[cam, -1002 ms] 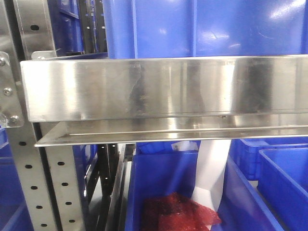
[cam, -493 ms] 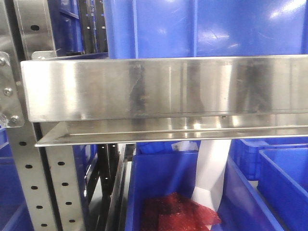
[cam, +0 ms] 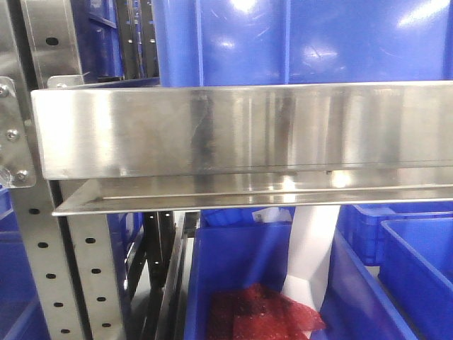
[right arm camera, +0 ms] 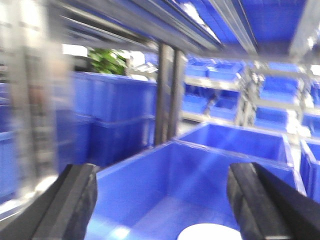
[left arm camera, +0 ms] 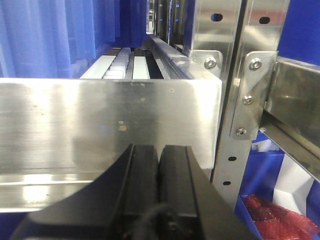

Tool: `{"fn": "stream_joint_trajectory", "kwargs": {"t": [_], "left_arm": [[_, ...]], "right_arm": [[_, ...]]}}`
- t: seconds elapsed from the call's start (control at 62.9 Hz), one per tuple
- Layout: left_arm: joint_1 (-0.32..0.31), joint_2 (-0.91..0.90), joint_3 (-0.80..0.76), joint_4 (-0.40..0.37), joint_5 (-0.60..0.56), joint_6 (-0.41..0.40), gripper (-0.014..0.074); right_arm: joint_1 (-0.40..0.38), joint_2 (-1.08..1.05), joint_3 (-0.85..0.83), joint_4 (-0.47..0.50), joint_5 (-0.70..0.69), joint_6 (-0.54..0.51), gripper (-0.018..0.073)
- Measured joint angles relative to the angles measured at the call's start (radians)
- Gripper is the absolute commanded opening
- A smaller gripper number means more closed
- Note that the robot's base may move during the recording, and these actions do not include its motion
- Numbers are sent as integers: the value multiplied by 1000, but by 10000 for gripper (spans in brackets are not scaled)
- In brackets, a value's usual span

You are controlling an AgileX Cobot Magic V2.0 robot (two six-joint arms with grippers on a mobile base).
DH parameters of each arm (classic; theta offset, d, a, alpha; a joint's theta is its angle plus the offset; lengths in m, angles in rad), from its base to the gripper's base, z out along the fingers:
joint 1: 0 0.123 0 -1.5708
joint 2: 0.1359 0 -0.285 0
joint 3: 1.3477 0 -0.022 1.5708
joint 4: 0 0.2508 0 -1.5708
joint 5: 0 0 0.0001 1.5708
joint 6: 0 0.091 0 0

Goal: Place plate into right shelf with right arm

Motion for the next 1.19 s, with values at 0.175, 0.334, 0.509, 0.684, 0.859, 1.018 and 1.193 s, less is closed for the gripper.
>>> {"fn": "stream_joint_trajectory", "kwargs": {"t": [0.175, 0.334, 0.509, 0.684, 0.859, 1.018, 1.193], "left_arm": [[0, 0, 0, 0, 0, 0, -47], [0, 0, 0, 0, 0, 0, -47], [0, 0, 0, 0, 0, 0, -47], [0, 0, 0, 0, 0, 0, -47], [0, 0, 0, 0, 0, 0, -47], [0, 0, 0, 0, 0, 0, -47], [0, 0, 0, 0, 0, 0, -47]], "right_arm": [[0, -70, 0, -4, 76, 49, 305], [0, -123, 0, -7, 110, 108, 43], [0, -159, 0, -7, 121, 133, 55], [0, -163, 0, -7, 136, 135, 55], [0, -164, 0, -8, 139, 137, 55], [0, -164, 2, -24, 114, 130, 55], [-16, -176, 72, -85, 28, 124, 55]]}}
